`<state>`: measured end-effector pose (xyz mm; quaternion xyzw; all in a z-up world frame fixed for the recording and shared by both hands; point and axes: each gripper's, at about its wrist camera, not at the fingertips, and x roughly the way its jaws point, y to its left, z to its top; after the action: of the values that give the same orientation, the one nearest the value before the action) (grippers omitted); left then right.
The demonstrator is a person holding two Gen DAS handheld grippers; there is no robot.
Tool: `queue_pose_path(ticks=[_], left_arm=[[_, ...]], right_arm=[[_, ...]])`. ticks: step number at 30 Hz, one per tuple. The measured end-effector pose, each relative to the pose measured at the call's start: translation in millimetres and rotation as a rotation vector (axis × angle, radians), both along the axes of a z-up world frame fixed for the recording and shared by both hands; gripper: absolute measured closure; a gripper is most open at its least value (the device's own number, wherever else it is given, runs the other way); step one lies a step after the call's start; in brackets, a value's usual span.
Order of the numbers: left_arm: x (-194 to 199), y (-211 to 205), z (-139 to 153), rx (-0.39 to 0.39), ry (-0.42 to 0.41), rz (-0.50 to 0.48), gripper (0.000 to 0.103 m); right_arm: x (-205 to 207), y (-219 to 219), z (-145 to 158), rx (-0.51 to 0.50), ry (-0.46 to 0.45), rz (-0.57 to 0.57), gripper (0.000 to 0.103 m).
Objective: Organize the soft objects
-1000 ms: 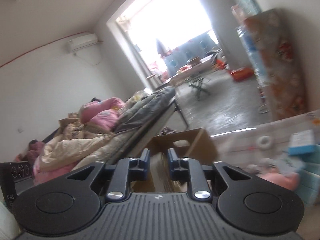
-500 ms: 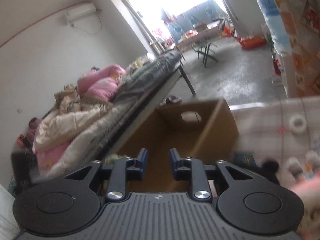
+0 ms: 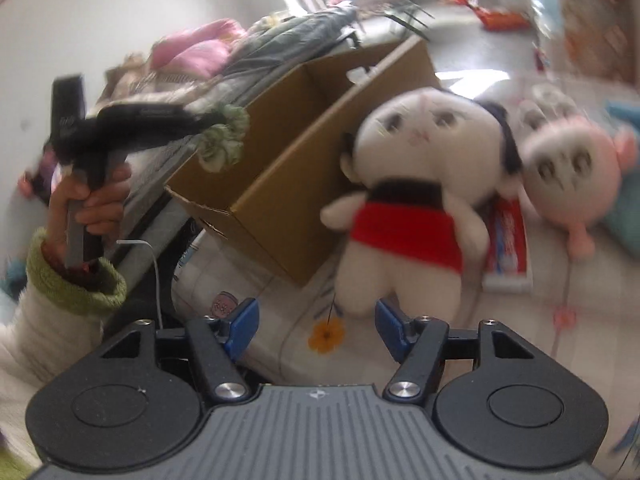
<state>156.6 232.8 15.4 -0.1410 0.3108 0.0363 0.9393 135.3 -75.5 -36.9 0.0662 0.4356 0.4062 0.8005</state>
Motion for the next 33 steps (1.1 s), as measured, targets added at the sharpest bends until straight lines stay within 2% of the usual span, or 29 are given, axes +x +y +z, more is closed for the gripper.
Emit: queue_pose_path(ticks=[5, 12, 15, 17, 19, 21, 26, 29, 33], left_arm=[[-4.1, -3.4, 0.9, 0.016, 0.008, 0.006, 0.092], [-13.6, -9.9, 2.5, 0.033, -0.002, 0.015, 0.092], [-18.0, -13.1, 3.9, 0.043, -0.009, 0.021, 0.092], [-20.5, -15.4, 6.8, 0.054, -0.017, 0.024, 0.092], [-24.5, -17.7, 9.0, 0.073, -0.037, 0.032, 0.092], [-28.4, -19.9, 11.0, 0.093, -0.058, 0.040, 0.092], [-32.7, -23.7, 14.6, 0.136, -0.090, 0.051, 0.092], [-35.9, -19.9, 16.9, 0.130, -0.100, 0.052, 0.092], [-41.5, -16.0, 18.6, 0.143, -0.111, 0.069, 0.092]], right_arm=[[-12.0, -23.1, -5.7, 0.033, 0.027, -0.064, 0.036], [-26.6, -39.1, -20.2, 0.046, 0.071, -0.068, 0.036], [-31.3, -35.8, -35.2, 0.065, 0.131, -0.030, 0.036], [-31.7, -26.5, -56.1, 0.072, 0.196, 0.011, 0.036], [-32.1, -9.2, -83.1, 0.022, 0.244, 0.056, 0.036], [-33.9, 11.6, -109.7, -0.061, 0.251, 0.096, 0.037], [-41.2, 63.9, -169.8, -0.244, 0.197, 0.219, 0.043], [-47.6, 88.0, -198.6, -0.317, 0.132, 0.298, 0.044], [-59.5, 119.2, -243.4, -0.408, -0.002, 0.455, 0.044]])
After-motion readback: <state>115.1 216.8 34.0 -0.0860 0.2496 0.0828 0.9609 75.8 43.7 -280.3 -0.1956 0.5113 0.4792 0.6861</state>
